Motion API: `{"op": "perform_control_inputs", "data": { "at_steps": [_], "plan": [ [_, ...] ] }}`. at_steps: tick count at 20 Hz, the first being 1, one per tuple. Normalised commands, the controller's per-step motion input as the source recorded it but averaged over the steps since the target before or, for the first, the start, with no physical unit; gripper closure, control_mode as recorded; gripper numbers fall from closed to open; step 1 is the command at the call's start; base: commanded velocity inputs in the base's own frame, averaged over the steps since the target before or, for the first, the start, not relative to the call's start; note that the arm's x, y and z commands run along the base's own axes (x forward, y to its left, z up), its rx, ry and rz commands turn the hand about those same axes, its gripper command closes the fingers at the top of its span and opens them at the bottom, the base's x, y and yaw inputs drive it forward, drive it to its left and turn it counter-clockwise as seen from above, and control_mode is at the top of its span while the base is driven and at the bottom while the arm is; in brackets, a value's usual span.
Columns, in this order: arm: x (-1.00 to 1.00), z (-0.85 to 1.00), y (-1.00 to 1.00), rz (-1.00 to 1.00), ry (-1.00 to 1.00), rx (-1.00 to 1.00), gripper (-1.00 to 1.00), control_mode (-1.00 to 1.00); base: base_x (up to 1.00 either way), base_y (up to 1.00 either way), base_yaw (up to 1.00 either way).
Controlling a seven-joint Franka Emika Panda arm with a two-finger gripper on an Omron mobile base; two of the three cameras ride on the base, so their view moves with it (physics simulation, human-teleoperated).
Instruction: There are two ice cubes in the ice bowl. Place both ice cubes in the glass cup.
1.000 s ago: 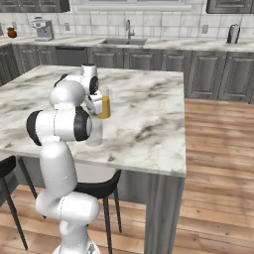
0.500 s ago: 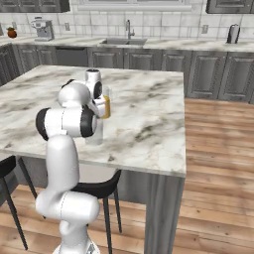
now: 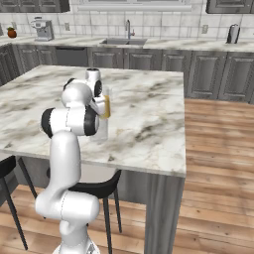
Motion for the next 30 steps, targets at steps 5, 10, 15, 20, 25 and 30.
{"op": "perform_control_inputs", "data": {
  "at_steps": [5, 10, 15, 20, 25, 30],
  "plan": [
    [0.00, 0.00, 0.11, 0.00, 0.00, 0.00, 1.00, -1.00, 0.00, 0.00, 0.00],
    [0.00, 0.00, -0.48, 0.05, -0.05, 0.01, 1.00, -1.00, 0.00, 0.00, 0.00],
    [-0.23, 0.00, -0.60, 0.11, -0.07, 0.03, 1.00, -1.00, 0.00, 0.00, 0.00],
    [-0.44, 0.00, -0.09, 0.06, -0.08, 0.00, 1.00, -1.00, 0.00, 0.00, 0.00],
    [-0.05, 0.15, 0.11, 0.00, -0.10, -0.01, 1.00, -1.00, 0.00, 0.00, 0.00],
    [-0.12, 0.02, 0.15, 0.00, -0.04, -0.01, 1.00, -1.00, 0.00, 0.00, 0.00]
  ]
}}
